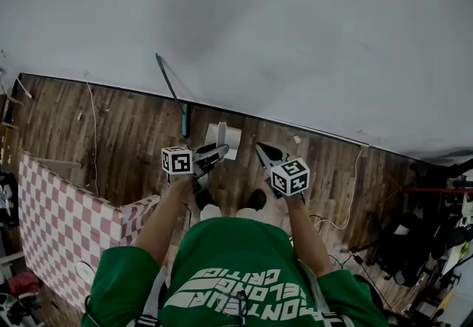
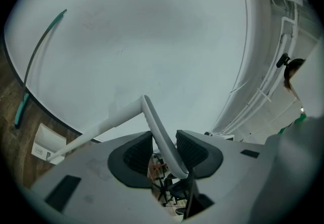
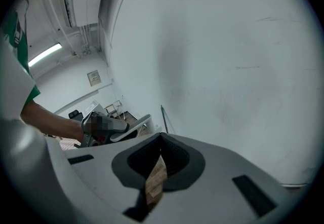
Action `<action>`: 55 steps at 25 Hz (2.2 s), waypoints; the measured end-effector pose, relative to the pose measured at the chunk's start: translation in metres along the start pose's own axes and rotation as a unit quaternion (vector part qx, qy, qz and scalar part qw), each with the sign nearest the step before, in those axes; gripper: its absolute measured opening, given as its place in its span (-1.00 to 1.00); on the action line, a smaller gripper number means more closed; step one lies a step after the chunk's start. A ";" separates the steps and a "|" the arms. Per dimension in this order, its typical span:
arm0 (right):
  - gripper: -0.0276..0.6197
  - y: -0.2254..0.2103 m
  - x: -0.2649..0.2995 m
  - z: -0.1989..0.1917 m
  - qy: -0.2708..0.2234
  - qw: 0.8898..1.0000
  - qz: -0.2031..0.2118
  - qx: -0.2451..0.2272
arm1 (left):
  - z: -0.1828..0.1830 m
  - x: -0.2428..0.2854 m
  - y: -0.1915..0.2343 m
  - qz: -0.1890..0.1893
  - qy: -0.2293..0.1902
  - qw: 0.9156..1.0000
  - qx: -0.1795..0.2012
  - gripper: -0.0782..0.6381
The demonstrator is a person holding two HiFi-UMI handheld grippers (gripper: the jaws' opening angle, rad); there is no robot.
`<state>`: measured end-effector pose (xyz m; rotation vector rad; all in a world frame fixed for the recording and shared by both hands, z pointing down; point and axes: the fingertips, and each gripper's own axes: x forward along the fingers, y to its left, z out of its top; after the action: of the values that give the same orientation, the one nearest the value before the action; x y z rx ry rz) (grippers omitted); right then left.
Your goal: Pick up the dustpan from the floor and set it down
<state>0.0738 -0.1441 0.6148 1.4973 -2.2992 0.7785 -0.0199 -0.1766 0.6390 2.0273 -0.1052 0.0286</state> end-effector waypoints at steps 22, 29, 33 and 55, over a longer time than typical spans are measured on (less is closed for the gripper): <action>-0.89 -0.033 0.021 -0.065 0.047 0.995 -0.060 0.064 | -0.007 0.034 0.089 0.021 0.062 0.998 -0.008 -0.37; -0.89 -0.027 0.031 -0.082 0.055 0.992 -0.070 0.086 | -0.014 0.032 0.119 0.030 0.066 0.997 -0.017 -0.39; -0.89 -0.024 0.036 -0.089 0.054 0.990 -0.077 0.103 | -0.017 0.032 0.125 0.028 0.069 0.997 -0.026 -0.39; -0.89 -0.005 0.039 -0.100 0.079 0.991 -0.072 0.087 | -0.055 0.017 0.150 0.050 0.081 0.994 -0.048 -0.41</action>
<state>0.0574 -0.1169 0.7177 1.5910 -2.0297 1.0387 -0.0149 -0.1947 0.7989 1.9148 -0.1036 0.2457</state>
